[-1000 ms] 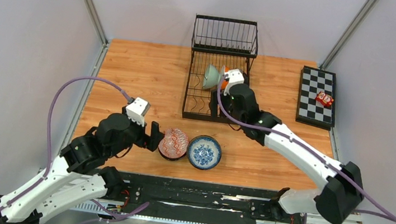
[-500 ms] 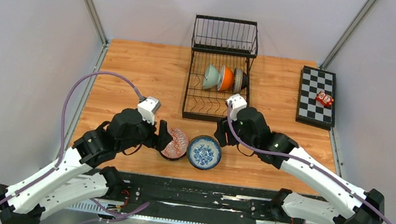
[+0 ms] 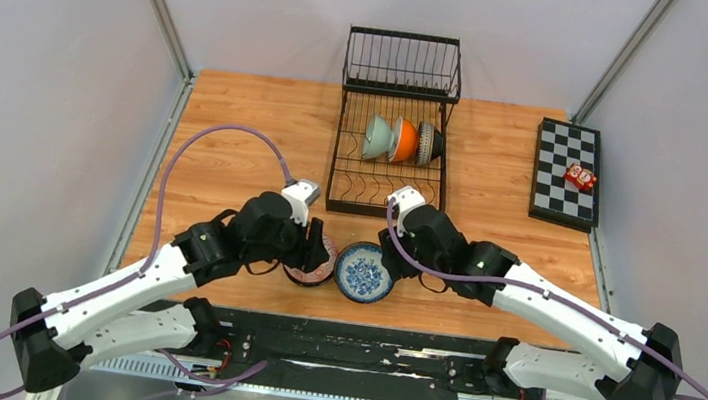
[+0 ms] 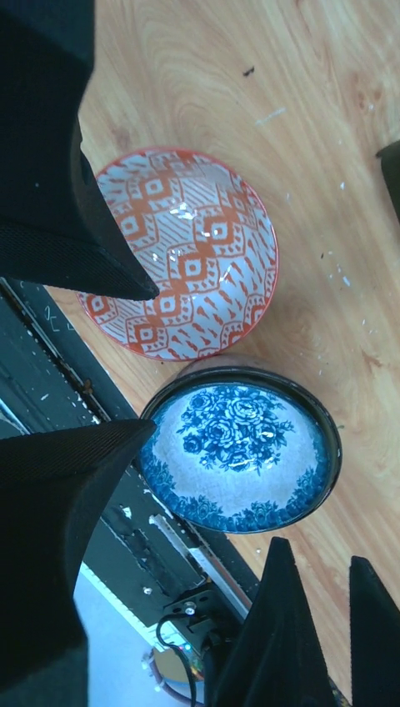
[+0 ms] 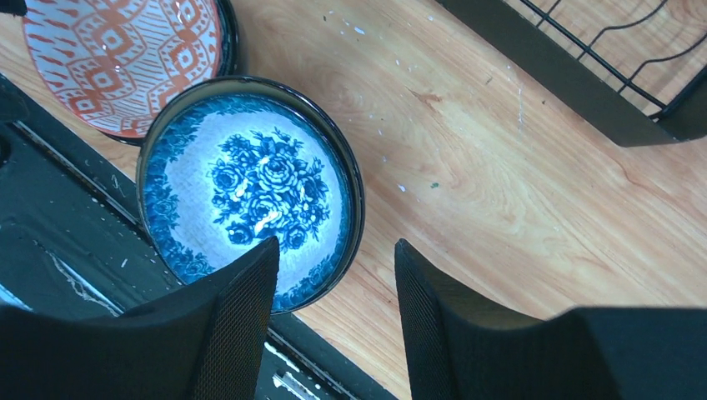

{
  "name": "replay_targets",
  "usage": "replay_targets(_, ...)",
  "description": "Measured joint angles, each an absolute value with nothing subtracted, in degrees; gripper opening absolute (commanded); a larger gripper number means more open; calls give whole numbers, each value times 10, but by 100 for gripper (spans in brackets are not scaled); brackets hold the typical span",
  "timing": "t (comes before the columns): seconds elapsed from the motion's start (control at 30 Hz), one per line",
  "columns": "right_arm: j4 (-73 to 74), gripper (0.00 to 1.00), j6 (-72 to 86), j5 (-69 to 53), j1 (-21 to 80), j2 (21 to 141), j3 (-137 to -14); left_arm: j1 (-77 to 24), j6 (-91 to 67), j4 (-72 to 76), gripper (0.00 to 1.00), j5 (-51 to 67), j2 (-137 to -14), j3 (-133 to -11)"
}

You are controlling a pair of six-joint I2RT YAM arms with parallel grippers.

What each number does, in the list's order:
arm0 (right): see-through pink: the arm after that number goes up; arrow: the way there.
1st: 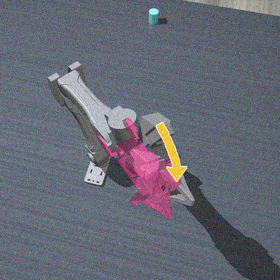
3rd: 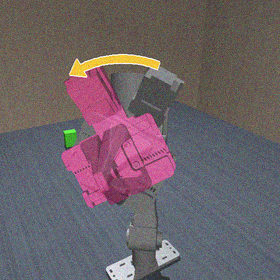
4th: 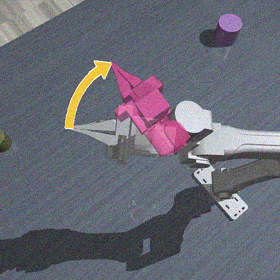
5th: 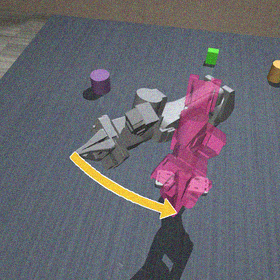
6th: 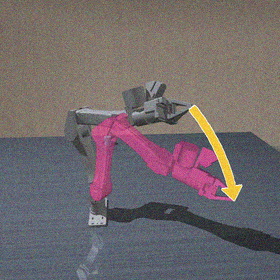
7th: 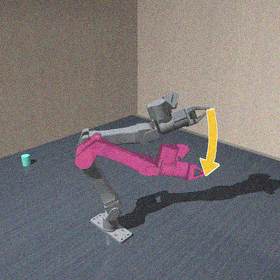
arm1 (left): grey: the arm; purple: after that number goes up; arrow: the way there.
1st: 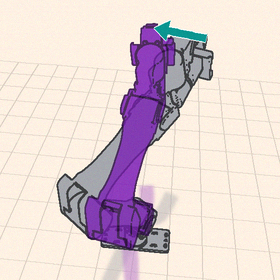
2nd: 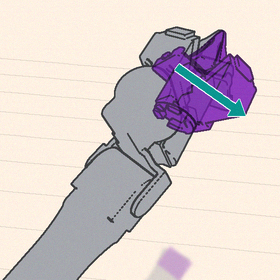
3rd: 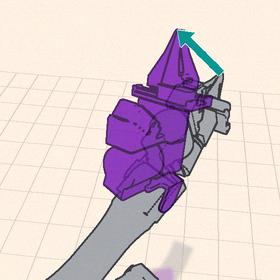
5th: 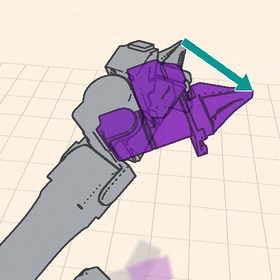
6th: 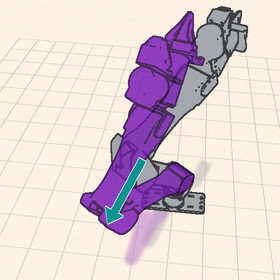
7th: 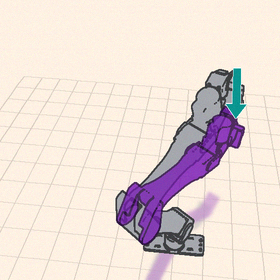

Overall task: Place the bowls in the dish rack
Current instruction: Pick up the bowl from the center of the board.

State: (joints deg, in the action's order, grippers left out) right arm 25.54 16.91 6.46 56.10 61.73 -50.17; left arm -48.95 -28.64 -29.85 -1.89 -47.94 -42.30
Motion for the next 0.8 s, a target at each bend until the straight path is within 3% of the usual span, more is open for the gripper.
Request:
replay_targets(0.37, 278, 56, 179, 93, 570, 619, -502, -539, -301, -275, 45, -46, -569, -423)
replay_targets(0.8, 282, 56, 182, 98, 570, 619, -502, -557, -305, -266, 43, -73, -617, -425)
